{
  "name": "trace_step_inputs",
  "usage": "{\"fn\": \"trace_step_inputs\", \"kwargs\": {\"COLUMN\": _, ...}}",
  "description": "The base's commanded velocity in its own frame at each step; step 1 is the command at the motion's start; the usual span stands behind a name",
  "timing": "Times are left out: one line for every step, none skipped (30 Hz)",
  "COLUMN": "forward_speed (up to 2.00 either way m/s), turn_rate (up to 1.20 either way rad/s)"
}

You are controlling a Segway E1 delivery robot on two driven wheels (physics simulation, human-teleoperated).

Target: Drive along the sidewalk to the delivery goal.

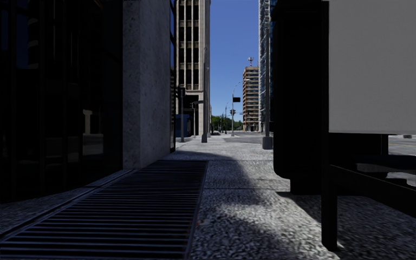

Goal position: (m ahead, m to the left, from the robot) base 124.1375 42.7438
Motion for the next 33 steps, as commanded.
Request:
{"fn": "trace_step_inputs", "kwargs": {"forward_speed": 2.00, "turn_rate": 0.00}}
{"fn": "trace_step_inputs", "kwargs": {"forward_speed": 2.00, "turn_rate": 0.00}}
{"fn": "trace_step_inputs", "kwargs": {"forward_speed": 2.00, "turn_rate": 0.00}}
{"fn": "trace_step_inputs", "kwargs": {"forward_speed": 2.00, "turn_rate": 0.00}}
{"fn": "trace_step_inputs", "kwargs": {"forward_speed": 2.00, "turn_rate": 0.00}}
{"fn": "trace_step_inputs", "kwargs": {"forward_speed": 2.00, "turn_rate": 0.00}}
{"fn": "trace_step_inputs", "kwargs": {"forward_speed": 2.00, "turn_rate": 0.00}}
{"fn": "trace_step_inputs", "kwargs": {"forward_speed": 2.00, "turn_rate": 0.00}}
{"fn": "trace_step_inputs", "kwargs": {"forward_speed": 2.00, "turn_rate": 0.00}}
{"fn": "trace_step_inputs", "kwargs": {"forward_speed": 2.00, "turn_rate": 0.00}}
{"fn": "trace_step_inputs", "kwargs": {"forward_speed": 2.00, "turn_rate": 0.00}}
{"fn": "trace_step_inputs", "kwargs": {"forward_speed": 2.00, "turn_rate": 0.00}}
{"fn": "trace_step_inputs", "kwargs": {"forward_speed": 2.00, "turn_rate": 0.00}}
{"fn": "trace_step_inputs", "kwargs": {"forward_speed": 2.00, "turn_rate": 0.00}}
{"fn": "trace_step_inputs", "kwargs": {"forward_speed": 2.00, "turn_rate": 0.00}}
{"fn": "trace_step_inputs", "kwargs": {"forward_speed": 2.00, "turn_rate": 0.00}}
{"fn": "trace_step_inputs", "kwargs": {"forward_speed": 2.00, "turn_rate": 0.00}}
{"fn": "trace_step_inputs", "kwargs": {"forward_speed": 2.00, "turn_rate": 0.00}}
{"fn": "trace_step_inputs", "kwargs": {"forward_speed": 2.00, "turn_rate": 0.00}}
{"fn": "trace_step_inputs", "kwargs": {"forward_speed": 2.00, "turn_rate": 0.00}}
{"fn": "trace_step_inputs", "kwargs": {"forward_speed": 2.00, "turn_rate": 0.00}}
{"fn": "trace_step_inputs", "kwargs": {"forward_speed": 2.00, "turn_rate": 0.00}}
{"fn": "trace_step_inputs", "kwargs": {"forward_speed": 2.00, "turn_rate": 0.00}}
{"fn": "trace_step_inputs", "kwargs": {"forward_speed": 2.00, "turn_rate": 0.00}}
{"fn": "trace_step_inputs", "kwargs": {"forward_speed": 2.00, "turn_rate": 0.00}}
{"fn": "trace_step_inputs", "kwargs": {"forward_speed": 2.00, "turn_rate": 0.00}}
{"fn": "trace_step_inputs", "kwargs": {"forward_speed": 2.00, "turn_rate": 0.00}}
{"fn": "trace_step_inputs", "kwargs": {"forward_speed": 2.00, "turn_rate": 0.00}}
{"fn": "trace_step_inputs", "kwargs": {"forward_speed": 2.00, "turn_rate": 0.00}}
{"fn": "trace_step_inputs", "kwargs": {"forward_speed": 2.00, "turn_rate": 0.00}}
{"fn": "trace_step_inputs", "kwargs": {"forward_speed": 2.00, "turn_rate": 0.00}}
{"fn": "trace_step_inputs", "kwargs": {"forward_speed": 2.00, "turn_rate": 0.00}}
{"fn": "trace_step_inputs", "kwargs": {"forward_speed": 2.00, "turn_rate": 0.00}}
